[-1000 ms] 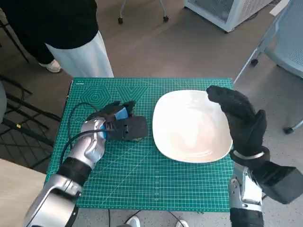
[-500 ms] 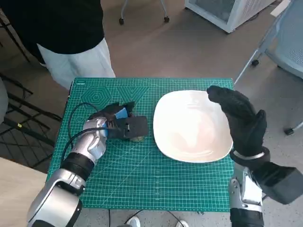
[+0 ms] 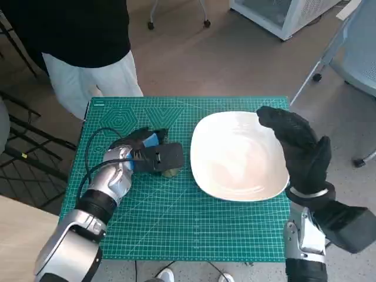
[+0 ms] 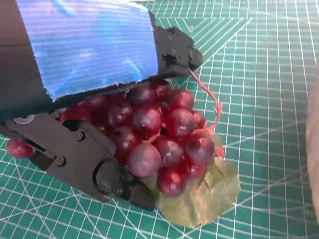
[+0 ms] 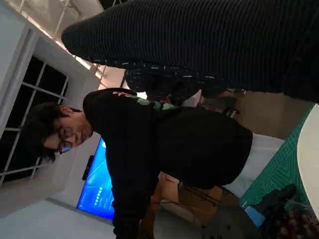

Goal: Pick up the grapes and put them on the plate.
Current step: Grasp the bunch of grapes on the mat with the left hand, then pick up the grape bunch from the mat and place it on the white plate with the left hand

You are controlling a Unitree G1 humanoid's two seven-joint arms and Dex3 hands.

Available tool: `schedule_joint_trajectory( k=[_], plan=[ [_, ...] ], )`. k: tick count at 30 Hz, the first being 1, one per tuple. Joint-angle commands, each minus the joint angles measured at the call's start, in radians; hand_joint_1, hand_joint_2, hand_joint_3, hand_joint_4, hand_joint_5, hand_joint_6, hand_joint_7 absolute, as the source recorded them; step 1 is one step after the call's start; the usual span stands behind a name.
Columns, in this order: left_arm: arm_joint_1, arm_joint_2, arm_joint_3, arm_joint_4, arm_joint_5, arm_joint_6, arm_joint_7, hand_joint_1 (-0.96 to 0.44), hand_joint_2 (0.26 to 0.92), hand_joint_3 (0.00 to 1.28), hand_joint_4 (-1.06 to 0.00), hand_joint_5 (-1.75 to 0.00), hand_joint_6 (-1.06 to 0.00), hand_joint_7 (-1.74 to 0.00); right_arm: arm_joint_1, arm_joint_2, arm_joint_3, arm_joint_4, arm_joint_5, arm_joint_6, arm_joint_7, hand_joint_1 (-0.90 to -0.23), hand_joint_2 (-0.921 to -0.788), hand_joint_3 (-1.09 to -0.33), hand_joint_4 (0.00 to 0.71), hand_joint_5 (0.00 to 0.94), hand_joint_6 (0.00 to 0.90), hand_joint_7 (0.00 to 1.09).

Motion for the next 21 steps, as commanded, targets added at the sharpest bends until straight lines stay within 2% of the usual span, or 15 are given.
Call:
schedule_joint_trajectory(
  k=[1, 3, 5, 6, 9, 10, 14, 21],
  plan=[
    [0.027, -0.004, -0.046, 0.032, 0.041, -0.019, 0.056, 0.05, 0.786, 0.06, -0.49, -1.44, -0.66, -0.09, 0.016, -0.003, -0.001, 0.008, 0.006, 0.014, 0.003, -0.505, -0.921, -0.633, 0.25, 0.0, -0.001, 0.51],
    [0.029, -0.001, -0.059, 0.031, 0.055, -0.023, 0.075, 0.11, 0.804, 0.11, -0.51, -1.53, -0.72, -0.11, 0.015, -0.004, -0.001, 0.01, 0.007, 0.014, 0.004, -0.505, -0.921, -0.633, 0.25, 0.0, -0.001, 0.51],
    [0.031, 0.002, -0.071, 0.028, 0.068, -0.025, 0.09, 0.2, 0.823, 0.21, -0.51, -1.49, -0.76, -0.19, 0.014, -0.004, -0.002, 0.013, 0.009, 0.013, 0.006, -0.505, -0.921, -0.633, 0.249, 0.0, -0.001, 0.51],
    [0.032, 0.004, -0.075, 0.026, 0.072, -0.026, 0.095, 0.2, 0.84, 0.24, -0.51, -1.46, -0.75, -0.34, 0.013, -0.004, -0.003, 0.015, 0.009, 0.012, 0.007, -0.504, -0.921, -0.634, 0.249, 0.0, -0.001, 0.51],
    [0.034, 0.009, -0.08, 0.018, 0.075, -0.03, 0.101, 0.08, 0.892, 0.22, -0.5, -1.4, -0.6, -0.95, 0.011, -0.004, -0.004, 0.018, 0.011, 0.012, 0.008, -0.505, -0.921, -0.633, 0.25, 0.0, -0.001, 0.51],
    [0.035, 0.011, -0.08, 0.016, 0.075, -0.032, 0.102, 0.06, 0.902, 0.21, -0.5, -1.42, -0.58, -1.03, 0.011, -0.004, -0.004, 0.018, 0.011, 0.012, 0.008, -0.505, -0.921, -0.633, 0.25, 0.0, -0.001, 0.51],
    [0.036, 0.017, -0.08, 0.009, 0.075, -0.042, 0.1, 0.02, 0.917, 0.19, -0.5, -1.51, -0.59, -1.03, 0.01, -0.004, -0.003, 0.017, 0.011, 0.013, 0.007, -0.505, -0.921, -0.633, 0.25, 0.0, -0.001, 0.51],
    [0.032, 0.02, -0.078, 0.01, 0.073, -0.046, 0.096, 0.01, 0.921, 0.17, -0.52, -1.51, -0.6, -1.03, 0.006, -0.005, -0.005, 0.015, 0.015, 0.016, 0.007, -0.505, -0.921, -0.632, 0.25, 0.0, -0.001, 0.51]
  ],
)
